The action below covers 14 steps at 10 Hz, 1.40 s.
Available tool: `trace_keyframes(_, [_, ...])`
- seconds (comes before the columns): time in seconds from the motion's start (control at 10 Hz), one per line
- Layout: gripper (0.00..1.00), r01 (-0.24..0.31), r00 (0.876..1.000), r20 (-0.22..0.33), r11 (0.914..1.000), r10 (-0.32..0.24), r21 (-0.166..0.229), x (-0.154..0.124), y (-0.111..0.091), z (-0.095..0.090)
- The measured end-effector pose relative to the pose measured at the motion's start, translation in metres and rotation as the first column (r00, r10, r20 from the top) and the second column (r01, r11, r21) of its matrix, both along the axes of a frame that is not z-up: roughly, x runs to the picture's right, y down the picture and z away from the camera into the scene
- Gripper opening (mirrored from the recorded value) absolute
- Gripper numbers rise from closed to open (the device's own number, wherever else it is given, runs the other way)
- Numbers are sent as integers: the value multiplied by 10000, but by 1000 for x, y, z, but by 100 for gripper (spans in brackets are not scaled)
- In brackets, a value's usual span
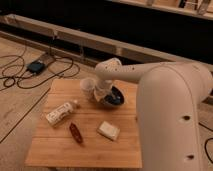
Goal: Drag the ceramic bowl in a circle
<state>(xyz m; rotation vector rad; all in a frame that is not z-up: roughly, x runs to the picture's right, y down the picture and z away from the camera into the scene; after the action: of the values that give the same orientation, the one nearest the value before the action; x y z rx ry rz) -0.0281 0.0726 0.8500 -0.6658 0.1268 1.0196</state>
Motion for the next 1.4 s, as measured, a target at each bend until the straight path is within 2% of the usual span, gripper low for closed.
trace_keyframes(0.2, [0,-426,9963,-750,9990,413,-153,20,24,-30])
trace_keyframes(0.3, [0,-575,9928,-1066,9982,553,-177,31,32,-39])
trace_keyframes(0.4, [0,-764,9855,-1531,9969,731,-161,48,41,-51])
trace_keyframes(0.6, [0,-983,9699,-2246,9951,944,-63,78,50,-62])
trace_keyframes(0.8, [0,-1060,9543,-2809,9944,1023,21,106,51,-62])
trace_keyframes(1.0, [0,-1027,9435,-3165,9947,981,21,127,50,-53])
trace_keyframes(1.4, [0,-730,9277,-3677,9973,643,-96,173,41,-13])
